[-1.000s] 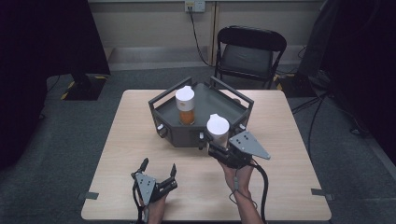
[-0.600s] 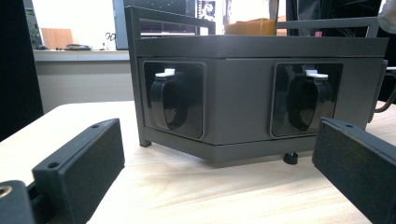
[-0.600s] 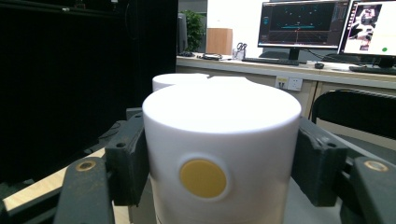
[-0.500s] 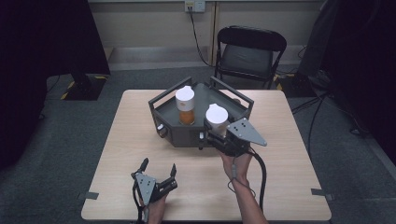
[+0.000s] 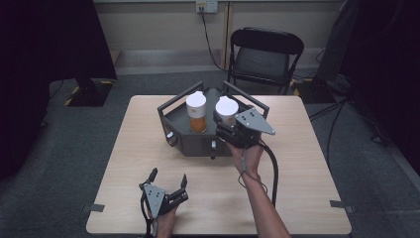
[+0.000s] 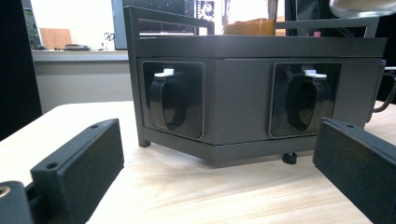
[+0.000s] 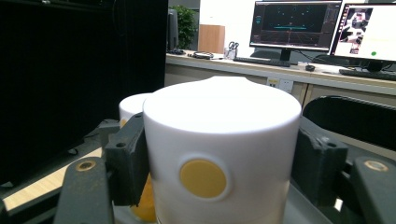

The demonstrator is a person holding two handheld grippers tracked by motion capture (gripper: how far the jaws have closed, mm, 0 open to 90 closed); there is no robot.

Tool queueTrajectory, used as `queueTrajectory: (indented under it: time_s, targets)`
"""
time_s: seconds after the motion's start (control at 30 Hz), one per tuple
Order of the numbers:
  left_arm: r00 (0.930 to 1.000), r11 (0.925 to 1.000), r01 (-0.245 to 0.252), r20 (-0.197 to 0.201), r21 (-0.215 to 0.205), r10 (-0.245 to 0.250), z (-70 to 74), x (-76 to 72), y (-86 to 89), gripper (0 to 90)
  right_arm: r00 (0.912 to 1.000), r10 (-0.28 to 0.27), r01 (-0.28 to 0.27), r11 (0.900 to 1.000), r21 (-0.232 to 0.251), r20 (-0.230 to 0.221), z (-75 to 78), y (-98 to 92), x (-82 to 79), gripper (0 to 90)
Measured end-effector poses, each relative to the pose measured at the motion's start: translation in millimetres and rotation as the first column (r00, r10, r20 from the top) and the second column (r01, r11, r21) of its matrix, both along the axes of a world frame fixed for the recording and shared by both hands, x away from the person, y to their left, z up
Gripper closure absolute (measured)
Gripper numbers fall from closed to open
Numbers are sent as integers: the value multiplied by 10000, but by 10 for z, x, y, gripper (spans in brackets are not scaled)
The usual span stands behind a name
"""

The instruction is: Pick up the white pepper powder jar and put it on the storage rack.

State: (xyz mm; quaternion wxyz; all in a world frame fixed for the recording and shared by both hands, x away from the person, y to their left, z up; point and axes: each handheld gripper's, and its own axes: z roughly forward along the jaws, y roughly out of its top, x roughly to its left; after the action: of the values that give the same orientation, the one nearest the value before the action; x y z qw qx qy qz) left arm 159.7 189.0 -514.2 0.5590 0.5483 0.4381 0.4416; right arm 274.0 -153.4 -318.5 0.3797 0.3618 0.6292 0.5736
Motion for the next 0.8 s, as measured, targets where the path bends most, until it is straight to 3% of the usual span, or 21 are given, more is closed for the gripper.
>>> queueTrajectory:
  time_s: [0.3,0.8]
  targets:
    - [10000,10000,33,2,3,-33,0,-1,6,9,9995,-270,271,9996,-54,167,-25,106,160,301]
    - [10000,10000,35,0,-3,-35,0,-2,7,9,9971,-728,730,9973,87,-237,-100,182,409,301]
